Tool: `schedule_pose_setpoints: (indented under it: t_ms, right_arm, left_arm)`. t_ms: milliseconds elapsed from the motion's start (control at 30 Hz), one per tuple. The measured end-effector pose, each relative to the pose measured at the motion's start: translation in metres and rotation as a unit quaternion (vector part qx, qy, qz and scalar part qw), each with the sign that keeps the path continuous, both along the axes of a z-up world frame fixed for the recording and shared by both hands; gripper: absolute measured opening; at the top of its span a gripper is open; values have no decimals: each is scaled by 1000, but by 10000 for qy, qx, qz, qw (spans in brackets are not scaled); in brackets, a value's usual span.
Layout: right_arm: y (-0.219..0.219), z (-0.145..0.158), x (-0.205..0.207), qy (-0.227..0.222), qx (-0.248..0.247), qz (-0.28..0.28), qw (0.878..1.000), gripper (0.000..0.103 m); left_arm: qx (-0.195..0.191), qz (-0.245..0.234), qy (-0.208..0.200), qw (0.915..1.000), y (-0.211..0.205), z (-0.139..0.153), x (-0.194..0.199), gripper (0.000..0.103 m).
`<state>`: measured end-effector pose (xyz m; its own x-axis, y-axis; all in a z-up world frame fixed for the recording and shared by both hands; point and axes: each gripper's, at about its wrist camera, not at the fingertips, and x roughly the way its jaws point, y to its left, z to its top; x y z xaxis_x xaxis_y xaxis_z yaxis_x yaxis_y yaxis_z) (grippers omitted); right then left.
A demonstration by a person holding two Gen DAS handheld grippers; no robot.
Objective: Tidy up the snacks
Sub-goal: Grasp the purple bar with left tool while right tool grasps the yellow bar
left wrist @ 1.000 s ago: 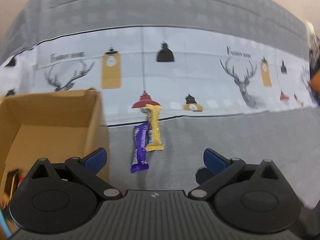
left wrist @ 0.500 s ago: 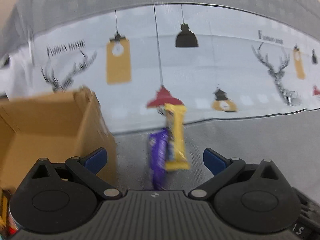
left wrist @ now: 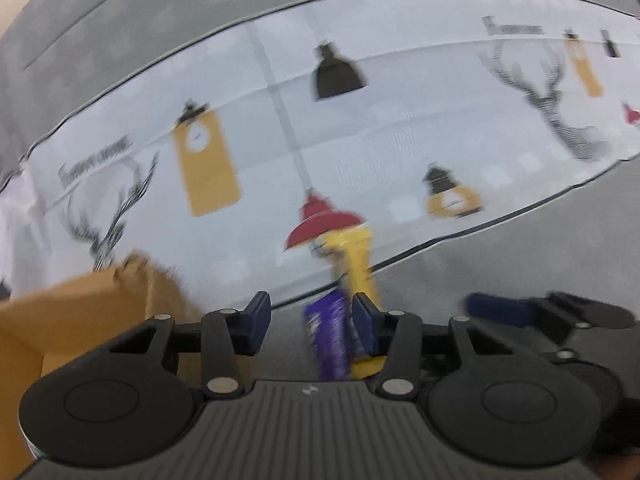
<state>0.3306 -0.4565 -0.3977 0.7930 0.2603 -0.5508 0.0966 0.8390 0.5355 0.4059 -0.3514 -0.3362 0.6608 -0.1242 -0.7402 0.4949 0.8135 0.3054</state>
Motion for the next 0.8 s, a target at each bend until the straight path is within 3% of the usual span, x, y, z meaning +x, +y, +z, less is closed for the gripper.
schedule_pose_setpoints:
  t_ms: [67,100,200,267,433,500,533,633,800]
  right_arm:
    - [-2,1,0,-116,194,50,9997,76]
    - [-3,1,1,-157,244,125,9995,74]
    - [4,-5,8,-21,114,287,9995,53]
    - [9,-10,13,48,45,329,9994,42]
    - [16,-14,23,-67,39,437,9990,41]
    - [18,-17,26,-127,33,487,9987,40]
    - [20,-18,27,-165,45,554,9983,40]
    - [27,-20,31,-199,-158,772,9967,26]
    - [30,-13,27,-93,-418,690,9967,26]
  left_arm:
    - [-94,5,254,9996,-3,-3,6,51]
    - [-248,102,611,9978,1,-10,15,48]
    - [-203,289,1103,9933,4,-31,34,35]
    - [-394,387,1444,9880,11,-44,42,34]
    - [-545,616,1453,9860,19,-44,48,29]
    - [-510,612,1419,9867,18,-46,49,13]
    - [-485,616,1407,9869,17,-47,49,11]
    - [-533,611,1370,9872,17,-51,47,11]
    - [-653,698,1448,9848,20,-48,43,11]
